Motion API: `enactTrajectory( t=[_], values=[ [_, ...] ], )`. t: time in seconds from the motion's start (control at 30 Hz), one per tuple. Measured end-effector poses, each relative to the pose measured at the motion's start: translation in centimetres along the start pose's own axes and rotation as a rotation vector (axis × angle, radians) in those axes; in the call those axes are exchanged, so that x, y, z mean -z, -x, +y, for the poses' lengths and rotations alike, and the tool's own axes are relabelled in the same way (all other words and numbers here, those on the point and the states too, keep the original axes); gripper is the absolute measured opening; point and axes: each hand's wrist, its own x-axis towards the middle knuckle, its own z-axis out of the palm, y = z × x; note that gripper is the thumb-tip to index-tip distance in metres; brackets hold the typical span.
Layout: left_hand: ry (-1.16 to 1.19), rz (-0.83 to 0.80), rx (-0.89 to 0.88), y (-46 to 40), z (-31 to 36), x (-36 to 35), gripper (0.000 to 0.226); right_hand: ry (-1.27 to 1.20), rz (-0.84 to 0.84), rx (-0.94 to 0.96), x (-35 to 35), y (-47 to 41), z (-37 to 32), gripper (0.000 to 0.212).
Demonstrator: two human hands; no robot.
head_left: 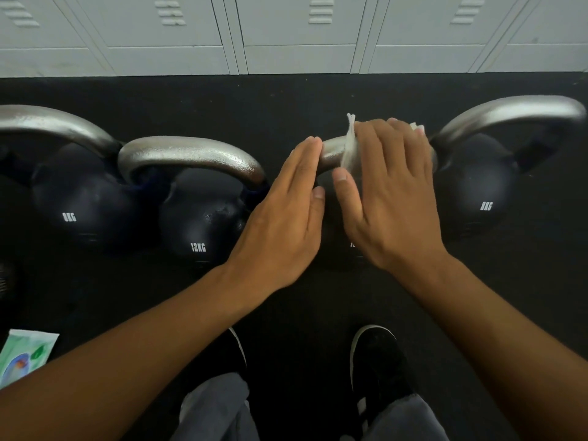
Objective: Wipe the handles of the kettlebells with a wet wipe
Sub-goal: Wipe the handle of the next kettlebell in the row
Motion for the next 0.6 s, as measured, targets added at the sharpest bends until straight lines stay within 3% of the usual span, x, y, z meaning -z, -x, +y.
enactTrajectory(
  t=[0.13, 0.6],
  values=[
    [0.000, -0.011, 0.003, 0.3, -0.2, 0.2, 0.058, -0.014, -0.013, -0.013, -0.2, 1.5, -0.5, 0.067],
    [0.012, 0.007, 0.005, 0.4, -0.6, 0.0, 0.058, 0.081, -0.046, 0.020, -0.1, -2.2, -0.7, 0.058]
  ],
)
